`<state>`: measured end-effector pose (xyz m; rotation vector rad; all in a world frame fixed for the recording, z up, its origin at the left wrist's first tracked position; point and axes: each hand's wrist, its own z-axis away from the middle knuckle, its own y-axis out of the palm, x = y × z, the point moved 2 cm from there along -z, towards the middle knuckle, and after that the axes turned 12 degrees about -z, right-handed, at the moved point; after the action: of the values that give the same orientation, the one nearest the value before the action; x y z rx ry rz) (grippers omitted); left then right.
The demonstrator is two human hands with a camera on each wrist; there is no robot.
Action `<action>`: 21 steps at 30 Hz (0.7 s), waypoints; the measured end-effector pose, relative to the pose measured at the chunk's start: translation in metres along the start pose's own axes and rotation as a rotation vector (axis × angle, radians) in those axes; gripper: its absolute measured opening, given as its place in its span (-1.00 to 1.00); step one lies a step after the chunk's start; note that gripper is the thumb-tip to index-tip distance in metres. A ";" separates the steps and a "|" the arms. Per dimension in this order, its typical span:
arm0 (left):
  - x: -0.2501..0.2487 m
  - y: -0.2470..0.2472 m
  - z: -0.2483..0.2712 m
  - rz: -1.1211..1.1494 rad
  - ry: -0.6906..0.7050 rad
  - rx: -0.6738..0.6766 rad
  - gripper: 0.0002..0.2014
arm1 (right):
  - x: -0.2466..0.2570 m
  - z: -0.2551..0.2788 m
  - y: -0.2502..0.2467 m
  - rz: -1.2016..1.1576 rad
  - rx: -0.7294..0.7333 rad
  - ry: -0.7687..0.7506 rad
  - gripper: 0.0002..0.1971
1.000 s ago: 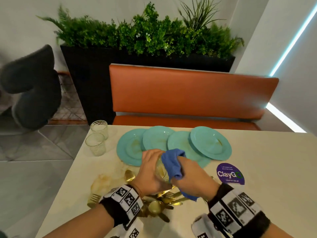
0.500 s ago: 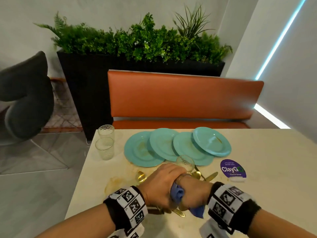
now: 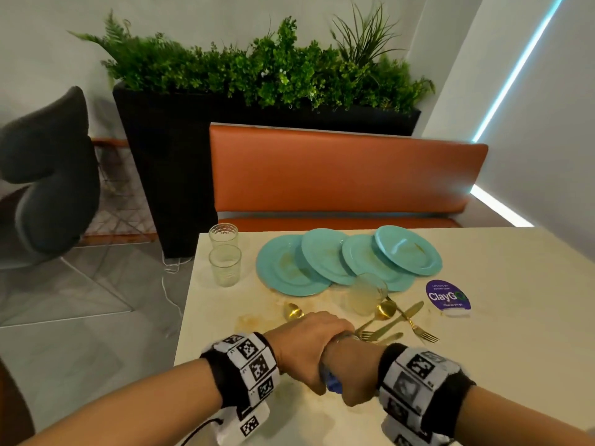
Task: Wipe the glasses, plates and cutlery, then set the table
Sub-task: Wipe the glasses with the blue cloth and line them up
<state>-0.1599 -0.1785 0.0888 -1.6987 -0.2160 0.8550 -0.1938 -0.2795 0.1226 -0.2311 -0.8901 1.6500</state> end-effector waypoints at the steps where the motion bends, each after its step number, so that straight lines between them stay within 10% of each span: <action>1: -0.001 0.002 0.004 -0.040 0.021 -0.047 -0.32 | -0.002 0.000 0.001 -0.228 -0.026 0.007 -0.85; 4: 0.004 0.002 0.012 -0.038 0.013 -0.297 -0.48 | 0.004 0.001 0.000 -1.231 -0.165 -0.097 -0.71; 6: 0.010 -0.006 0.014 0.052 -0.052 -0.401 -0.50 | 0.006 0.000 -0.006 -1.482 -0.317 -0.169 -0.77; 14: 0.014 -0.009 0.024 0.247 -0.152 -0.216 -0.41 | 0.023 0.000 -0.015 -0.292 -0.092 -0.098 -0.67; 21: 0.008 -0.013 0.034 -0.011 -0.032 -0.028 -0.27 | 0.024 -0.009 0.003 0.137 0.040 -0.041 -0.85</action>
<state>-0.1722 -0.1441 0.0945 -1.7092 -0.2599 0.8750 -0.1974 -0.2542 0.1217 -0.2359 -0.8880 1.8034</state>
